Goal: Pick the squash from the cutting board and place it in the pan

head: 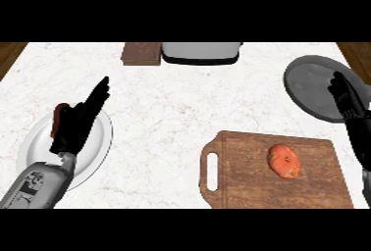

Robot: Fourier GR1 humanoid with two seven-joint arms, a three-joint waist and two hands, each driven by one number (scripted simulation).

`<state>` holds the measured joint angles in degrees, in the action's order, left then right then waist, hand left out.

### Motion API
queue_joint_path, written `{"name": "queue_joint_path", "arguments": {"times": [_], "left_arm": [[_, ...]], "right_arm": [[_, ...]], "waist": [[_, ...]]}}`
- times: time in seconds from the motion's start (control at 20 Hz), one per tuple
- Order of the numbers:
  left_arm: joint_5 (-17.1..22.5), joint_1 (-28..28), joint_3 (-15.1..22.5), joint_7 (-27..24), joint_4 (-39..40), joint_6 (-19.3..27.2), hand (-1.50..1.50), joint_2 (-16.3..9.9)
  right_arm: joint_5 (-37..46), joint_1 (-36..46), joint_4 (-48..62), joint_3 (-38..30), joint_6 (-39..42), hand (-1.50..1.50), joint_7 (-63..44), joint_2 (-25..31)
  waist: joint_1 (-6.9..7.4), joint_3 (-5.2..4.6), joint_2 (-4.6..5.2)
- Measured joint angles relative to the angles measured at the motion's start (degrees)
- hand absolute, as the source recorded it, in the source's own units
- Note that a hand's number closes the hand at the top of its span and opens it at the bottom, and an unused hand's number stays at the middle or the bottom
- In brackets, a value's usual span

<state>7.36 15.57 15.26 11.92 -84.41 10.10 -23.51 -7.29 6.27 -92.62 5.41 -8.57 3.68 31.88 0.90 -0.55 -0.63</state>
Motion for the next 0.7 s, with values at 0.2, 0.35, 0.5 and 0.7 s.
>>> {"name": "queue_joint_path", "arguments": {"times": [0.2, 0.35, 0.5, 0.7], "left_arm": [[0.41, 0.61, -1.92, -1.98, -0.68, 0.97, 0.0, 0.58], [1.24, 1.77, -3.52, -3.38, -1.28, 2.09, 0.0, 1.64], [2.37, 0.98, -5.5, -4.52, -1.16, 3.4, 0.0, 2.65], [3.75, -0.66, -7.87, -6.56, -0.48, 3.45, 0.0, 2.8]], "right_arm": [[-4.85, 2.07, 1.66, 4.5, 12.2, 1.5, 3.08, 0.44], [-7.79, 2.58, 2.29, 10.7, 23.83, 1.5, 6.13, 0.82], [-7.33, 3.02, 6.98, 8.91, 31.4, -1.5, 17.73, 3.97], [-4.53, 2.95, 13.61, 3.34, 35.6, -1.5, 33.23, 8.93]], "waist": [[1.78, 0.45, 0.79], [4.06, 0.68, 1.59], [2.75, 0.82, 1.51], [1.07, 0.84, 1.27]]}}
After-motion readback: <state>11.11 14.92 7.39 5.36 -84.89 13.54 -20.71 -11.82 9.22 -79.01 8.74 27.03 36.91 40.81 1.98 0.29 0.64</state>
